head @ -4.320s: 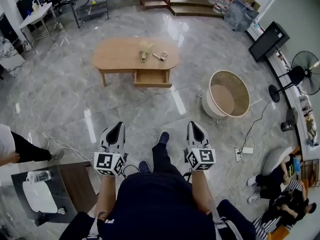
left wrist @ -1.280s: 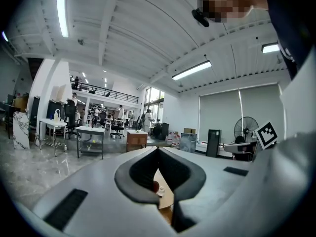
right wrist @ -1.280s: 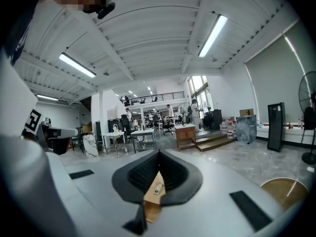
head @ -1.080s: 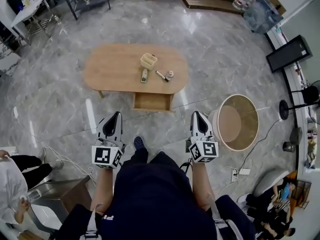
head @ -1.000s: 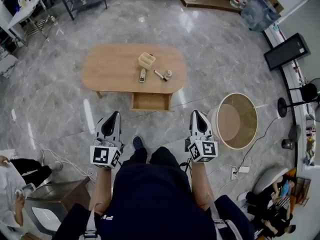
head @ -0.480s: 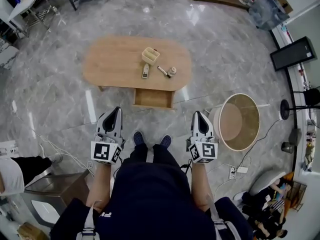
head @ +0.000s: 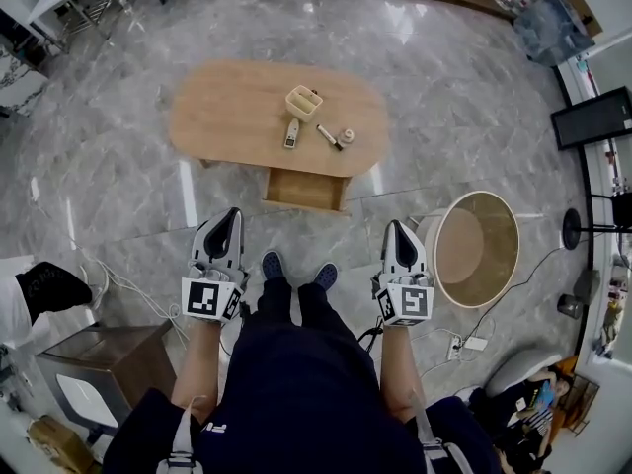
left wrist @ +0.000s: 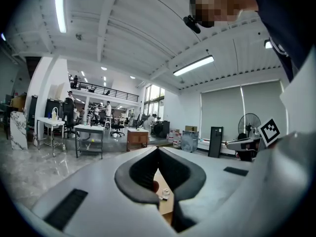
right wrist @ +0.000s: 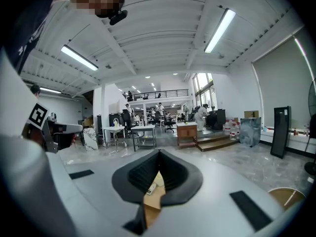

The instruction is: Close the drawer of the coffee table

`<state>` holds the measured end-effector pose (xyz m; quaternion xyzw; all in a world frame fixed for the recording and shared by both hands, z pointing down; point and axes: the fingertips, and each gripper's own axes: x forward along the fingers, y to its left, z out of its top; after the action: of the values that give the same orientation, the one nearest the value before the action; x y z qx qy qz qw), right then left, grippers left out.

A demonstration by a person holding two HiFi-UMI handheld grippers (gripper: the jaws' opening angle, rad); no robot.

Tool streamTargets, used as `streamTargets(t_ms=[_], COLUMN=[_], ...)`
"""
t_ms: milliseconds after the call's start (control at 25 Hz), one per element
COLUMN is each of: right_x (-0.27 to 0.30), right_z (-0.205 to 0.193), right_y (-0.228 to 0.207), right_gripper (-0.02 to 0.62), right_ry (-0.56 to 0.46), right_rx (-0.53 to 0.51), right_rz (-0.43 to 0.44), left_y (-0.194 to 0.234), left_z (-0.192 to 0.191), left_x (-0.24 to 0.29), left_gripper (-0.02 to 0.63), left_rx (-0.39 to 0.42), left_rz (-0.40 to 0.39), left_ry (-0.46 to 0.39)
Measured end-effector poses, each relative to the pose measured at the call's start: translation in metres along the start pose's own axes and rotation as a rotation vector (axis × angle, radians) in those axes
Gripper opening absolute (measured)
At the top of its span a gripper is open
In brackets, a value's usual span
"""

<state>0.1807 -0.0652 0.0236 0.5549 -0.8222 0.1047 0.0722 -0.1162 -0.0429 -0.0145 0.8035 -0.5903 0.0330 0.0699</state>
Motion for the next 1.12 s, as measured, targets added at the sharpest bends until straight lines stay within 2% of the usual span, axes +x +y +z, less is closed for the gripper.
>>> streamTargets(t_ms=[360, 600, 840, 1120], right_x=[0.000, 0.009, 0.037, 0.068], right_z=[-0.019, -0.033, -0.068, -0.108], right_y=[-0.031, -0.034, -0.016, -0.007], right_gripper=[0.026, 0.026, 0.026, 0.026], right_ry=[0.011, 0.024, 0.045, 0.033], right_rx=[-0.021, -0.028, 0.003, -0.021], right_rz=[0.060, 0.068, 0.077, 0.080], left_y=[-0.030, -0.023, 0.001, 0.028], left_z=[-0.008, -0.029, -0.079, -0.138], left_x=[0.007, 0.006, 0.010, 0.021], left_gripper=[0.025, 0.025, 0.025, 0.025], left_rx=[0.022, 0.011, 0.013, 0.008], left_rz=[0.052, 0.068, 0.061, 0.054], left_ry=[0.000, 0.027, 0.075, 0.104])
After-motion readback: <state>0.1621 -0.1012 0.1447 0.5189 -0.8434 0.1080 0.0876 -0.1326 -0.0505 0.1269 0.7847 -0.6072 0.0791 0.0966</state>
